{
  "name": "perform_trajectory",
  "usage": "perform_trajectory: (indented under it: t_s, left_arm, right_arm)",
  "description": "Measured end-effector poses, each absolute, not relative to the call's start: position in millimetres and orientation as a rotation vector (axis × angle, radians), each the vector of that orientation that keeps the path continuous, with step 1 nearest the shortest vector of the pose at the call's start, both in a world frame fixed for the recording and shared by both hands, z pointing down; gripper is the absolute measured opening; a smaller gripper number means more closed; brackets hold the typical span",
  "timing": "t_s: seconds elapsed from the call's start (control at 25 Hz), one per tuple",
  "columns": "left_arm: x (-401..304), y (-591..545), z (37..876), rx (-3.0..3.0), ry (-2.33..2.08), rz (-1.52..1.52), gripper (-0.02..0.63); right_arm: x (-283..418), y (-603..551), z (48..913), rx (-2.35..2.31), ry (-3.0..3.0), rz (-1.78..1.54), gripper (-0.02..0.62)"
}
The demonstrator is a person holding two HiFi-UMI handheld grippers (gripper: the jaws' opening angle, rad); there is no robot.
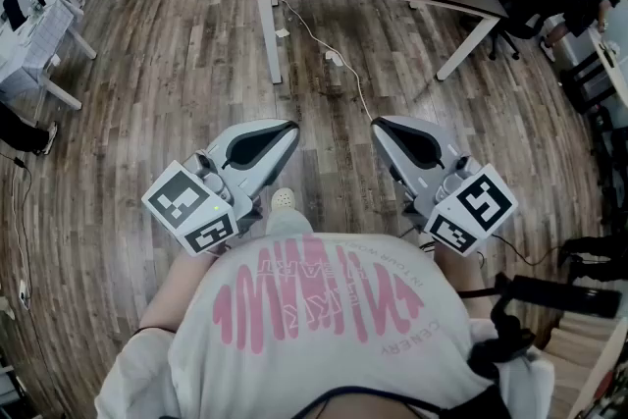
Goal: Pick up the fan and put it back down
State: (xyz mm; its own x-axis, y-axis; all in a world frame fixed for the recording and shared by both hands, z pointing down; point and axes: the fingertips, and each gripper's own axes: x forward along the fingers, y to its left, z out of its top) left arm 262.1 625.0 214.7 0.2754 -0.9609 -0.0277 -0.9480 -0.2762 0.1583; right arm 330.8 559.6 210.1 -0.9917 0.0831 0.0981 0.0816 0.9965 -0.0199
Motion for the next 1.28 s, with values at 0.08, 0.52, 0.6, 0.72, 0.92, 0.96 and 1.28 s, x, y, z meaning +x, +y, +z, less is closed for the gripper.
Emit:
perform_trajectory:
  t_s: [0.08, 0.52, 0.6, 0.72, 0.92, 0.96, 1.28]
  left_arm:
    - [260.1, 625.6, 219.5, 2.409, -1.816, -0.195, 0.017]
    - [221.3, 605.8, 232.0, 2.376, -1.841, -0.194, 0.017]
    - [205.3, 598.3, 229.0, 2.379, -1.854, -0.23, 0.017]
    - [177.3, 583.4, 220.4, 2.385, -1.88, -0.273, 0.017]
    - [125.7, 554.7, 210.4, 2.385, -1.914, -0.259, 0.017]
    - [116.0, 548.8, 209.1, 2.386, -1.916, -0.251, 0.017]
    - [45.8, 514.2, 200.3, 2.41, -1.875, -0.216, 0.017]
  right_arm:
    - [329.4, 559.6, 215.2, -0.129, -3.04, 0.034, 0.005]
    - [295.1, 532.1, 228.2, -0.107, -3.022, 0.094, 0.006]
    - [282.7, 520.7, 230.1, -0.081, -3.018, 0.11, 0.006]
    - [260.8, 498.8, 227.0, -0.048, -3.027, 0.167, 0.006]
    - [214.7, 464.9, 214.3, -0.037, -3.058, 0.225, 0.006]
    - [204.6, 459.4, 213.6, -0.034, -3.055, 0.218, 0.006]
    - [130.8, 430.3, 204.6, -0.02, -3.072, 0.209, 0.006]
